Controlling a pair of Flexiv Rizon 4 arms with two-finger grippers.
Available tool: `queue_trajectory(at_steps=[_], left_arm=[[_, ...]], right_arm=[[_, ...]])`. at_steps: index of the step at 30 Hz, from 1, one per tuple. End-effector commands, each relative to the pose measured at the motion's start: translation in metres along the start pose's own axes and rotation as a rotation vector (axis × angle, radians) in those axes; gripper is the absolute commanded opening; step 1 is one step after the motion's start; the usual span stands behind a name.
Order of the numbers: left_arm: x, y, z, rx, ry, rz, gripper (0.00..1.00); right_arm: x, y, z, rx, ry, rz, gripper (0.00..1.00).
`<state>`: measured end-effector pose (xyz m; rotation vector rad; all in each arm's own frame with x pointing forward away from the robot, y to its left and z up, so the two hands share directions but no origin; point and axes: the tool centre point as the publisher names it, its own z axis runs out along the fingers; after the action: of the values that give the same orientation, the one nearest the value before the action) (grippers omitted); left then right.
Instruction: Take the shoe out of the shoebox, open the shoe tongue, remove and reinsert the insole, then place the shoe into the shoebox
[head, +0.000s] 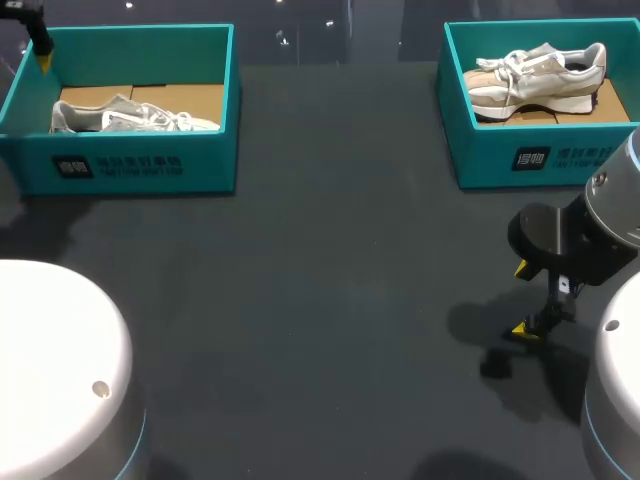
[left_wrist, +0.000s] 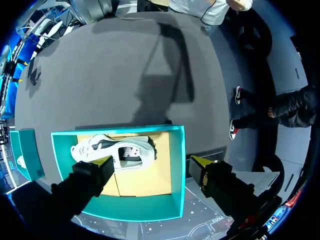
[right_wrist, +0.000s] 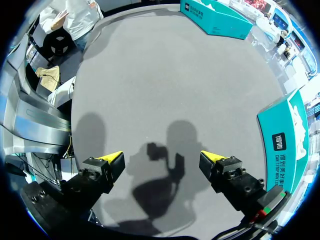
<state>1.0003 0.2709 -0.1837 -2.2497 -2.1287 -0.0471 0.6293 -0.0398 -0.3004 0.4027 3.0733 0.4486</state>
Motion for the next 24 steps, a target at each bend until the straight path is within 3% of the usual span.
queue_trajectory(at_steps=[1,4,8,24], left_arm=[[0.0,-0.001,0.0,-0.001,0.002,0.001,1.0],[0.0,-0.001,0.0,-0.001,0.002,0.001,1.0],[0.0,-0.001,0.0,-0.001,0.002,0.001,1.0],[0.0,-0.001,0.0,-0.001,0.002,0.001,1.0]], right_arm=[[0.002,-0.001,0.0,-0.001,-0.004,-0.001,1.0],[-0.002,-0.001,-0.001,0.045,-0.011,0.021,1.0],[-0.016,0.007,-0.005,0.11,0.003,0.179,1.0],[-0.066,0.037,-0.055,0.247,-0.188,0.51,1.0]])
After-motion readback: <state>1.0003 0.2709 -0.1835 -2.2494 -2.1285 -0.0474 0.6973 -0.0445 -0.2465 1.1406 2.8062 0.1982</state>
